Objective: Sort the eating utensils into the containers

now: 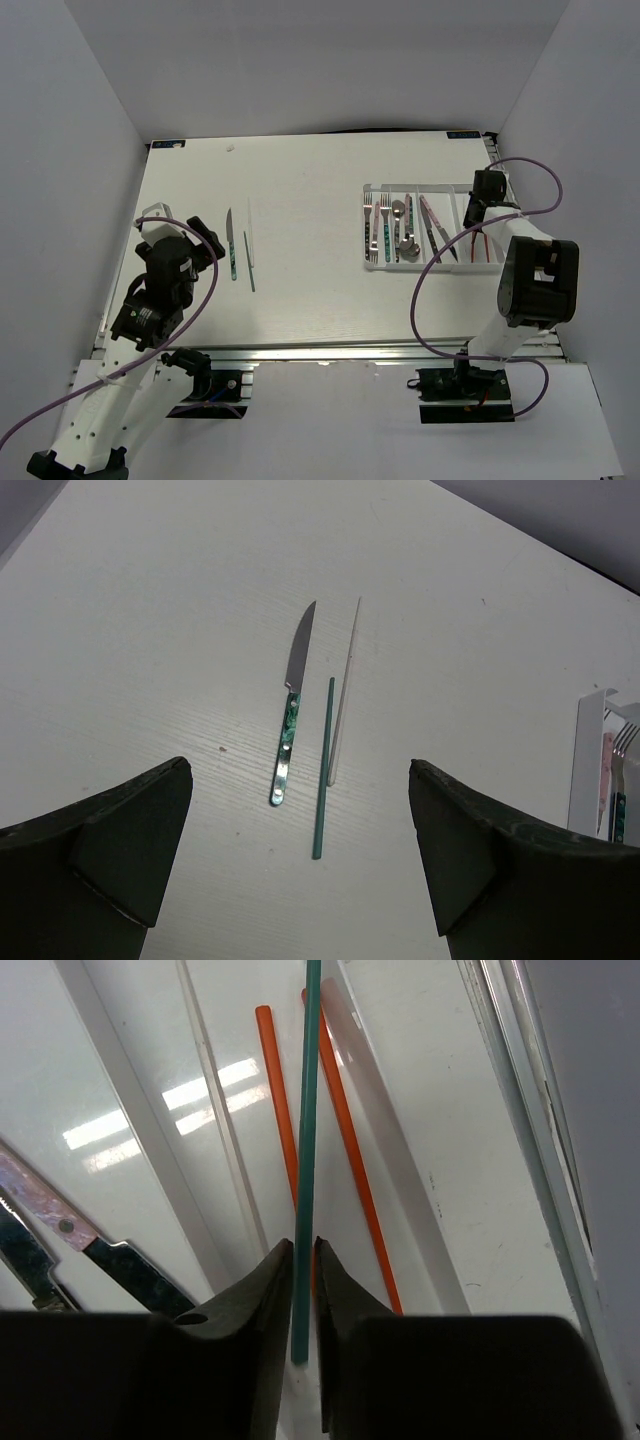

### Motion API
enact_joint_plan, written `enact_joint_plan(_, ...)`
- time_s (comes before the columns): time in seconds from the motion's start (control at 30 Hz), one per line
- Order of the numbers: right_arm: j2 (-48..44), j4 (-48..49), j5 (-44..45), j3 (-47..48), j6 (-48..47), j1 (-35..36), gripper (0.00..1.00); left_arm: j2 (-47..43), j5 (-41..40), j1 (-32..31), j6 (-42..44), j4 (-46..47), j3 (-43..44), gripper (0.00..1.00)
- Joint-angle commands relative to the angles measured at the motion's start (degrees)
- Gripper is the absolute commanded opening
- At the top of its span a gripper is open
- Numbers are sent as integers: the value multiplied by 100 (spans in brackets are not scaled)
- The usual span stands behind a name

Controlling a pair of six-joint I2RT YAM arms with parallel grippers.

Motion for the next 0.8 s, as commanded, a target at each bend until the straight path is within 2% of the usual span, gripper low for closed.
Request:
enact_joint_plan(0.0, -314, -20, -29, 51, 114, -1, 20, -38, 13, -26, 40, 26, -17, 98)
enact_joint_plan(0.1, -368, -29, -64, 59, 141, -1, 39, -37, -4, -26, 40, 26, -17, 98)
enact_joint_plan(0.17, -394, -116, -108, 103, 185, 7, 76, -20, 4, -26, 40, 26, -17, 98)
enact_joint_plan(0.2, -420, -143, -126, 121, 202, 16, 89, -20, -4, -26, 40, 26, -17, 98)
enact_joint_plan(0.37, -989, -213, -152, 156, 500, 139, 89, 24, 4, -26, 40, 35, -34, 98)
enact_joint_plan(0.43, -1315, -249, -65, 139, 589, 516, 89, 59, 4, -26, 40, 35, -17, 98)
enact_joint_plan(0.57, -2307, -117, 847, -63, 668, 2245, 89, 208, 4, -26, 40, 35, -8, 98)
enact_joint_plan(0.6, -2449, -65, 1224, -133, 781, 2927, 89, 296, 13, -26, 40, 44, -8, 98)
enact_joint_plan(0.63, -2572, 119, 1262, -230, 1017, 3143, 89, 357, 39, -26, 31, 52, -17, 98)
enact_joint_plan(0.67, -2861, 295, 610, -640, 1899, 3224, 89, 436, 118, -26, 40, 79, -43, 98)
enact_joint_plan(0.7, -2994, 557, 264, -922, 1907, 3198, 89, 524, 162, -26, 49, 96, -34, 98)
enact_joint_plan(0.73, -3109, 1213, -218, -1212, 2456, 3181, 89, 751, 232, -26, 66, 105, -34, 98)
enact_joint_plan(0.77, -3336, 1654, -762, -1476, 2418, 3189, 89, 893, 294, -26, 92, 140, -34, 98)
